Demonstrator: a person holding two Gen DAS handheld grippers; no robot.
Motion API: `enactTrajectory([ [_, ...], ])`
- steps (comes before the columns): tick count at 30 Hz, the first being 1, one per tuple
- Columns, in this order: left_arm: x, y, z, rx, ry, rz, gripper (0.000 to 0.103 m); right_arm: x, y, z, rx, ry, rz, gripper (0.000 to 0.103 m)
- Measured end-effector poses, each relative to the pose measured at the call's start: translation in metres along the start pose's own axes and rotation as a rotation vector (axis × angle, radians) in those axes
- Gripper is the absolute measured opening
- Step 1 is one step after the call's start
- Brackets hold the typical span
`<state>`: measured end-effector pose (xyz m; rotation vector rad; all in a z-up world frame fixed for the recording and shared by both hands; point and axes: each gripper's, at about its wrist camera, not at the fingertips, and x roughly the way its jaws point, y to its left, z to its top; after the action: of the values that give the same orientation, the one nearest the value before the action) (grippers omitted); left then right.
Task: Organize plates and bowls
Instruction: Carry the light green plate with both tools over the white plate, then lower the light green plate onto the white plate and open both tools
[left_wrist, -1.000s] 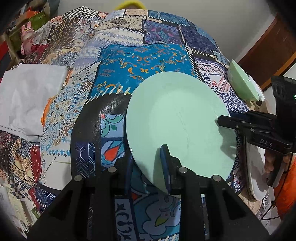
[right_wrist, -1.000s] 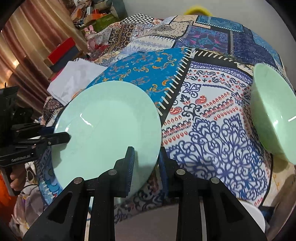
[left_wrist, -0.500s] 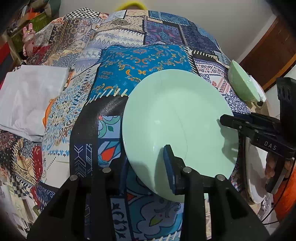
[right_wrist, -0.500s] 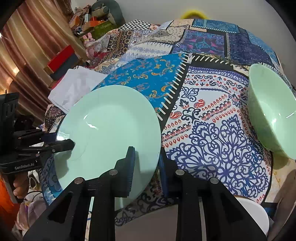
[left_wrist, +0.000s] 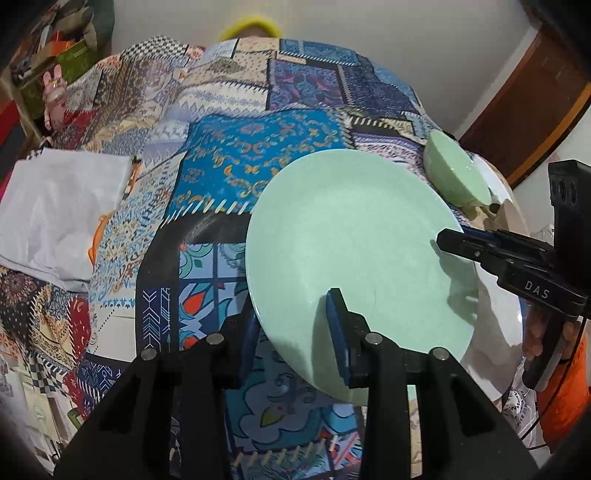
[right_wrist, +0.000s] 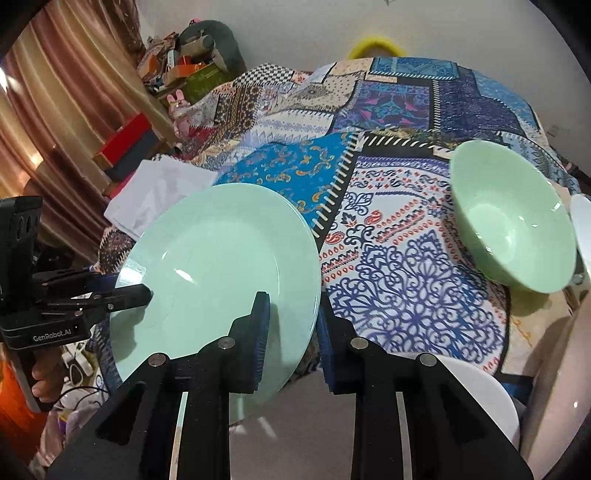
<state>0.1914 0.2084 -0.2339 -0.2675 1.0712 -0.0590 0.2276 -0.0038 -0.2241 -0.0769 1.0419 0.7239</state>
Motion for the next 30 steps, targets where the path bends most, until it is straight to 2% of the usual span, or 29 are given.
enactTrajectory([
  [16,-0.035,-0.058,-0.009,0.079,-0.05,-0.042,0.035,-0.06,-0.015,-0.027,0.046,-0.072,-0.032,0.023],
  [30,-0.027,-0.109,-0.028,0.128,-0.008,-0.076,0.035,-0.101,-0.039,-0.065,0.097,-0.107,-0.066,0.023],
])
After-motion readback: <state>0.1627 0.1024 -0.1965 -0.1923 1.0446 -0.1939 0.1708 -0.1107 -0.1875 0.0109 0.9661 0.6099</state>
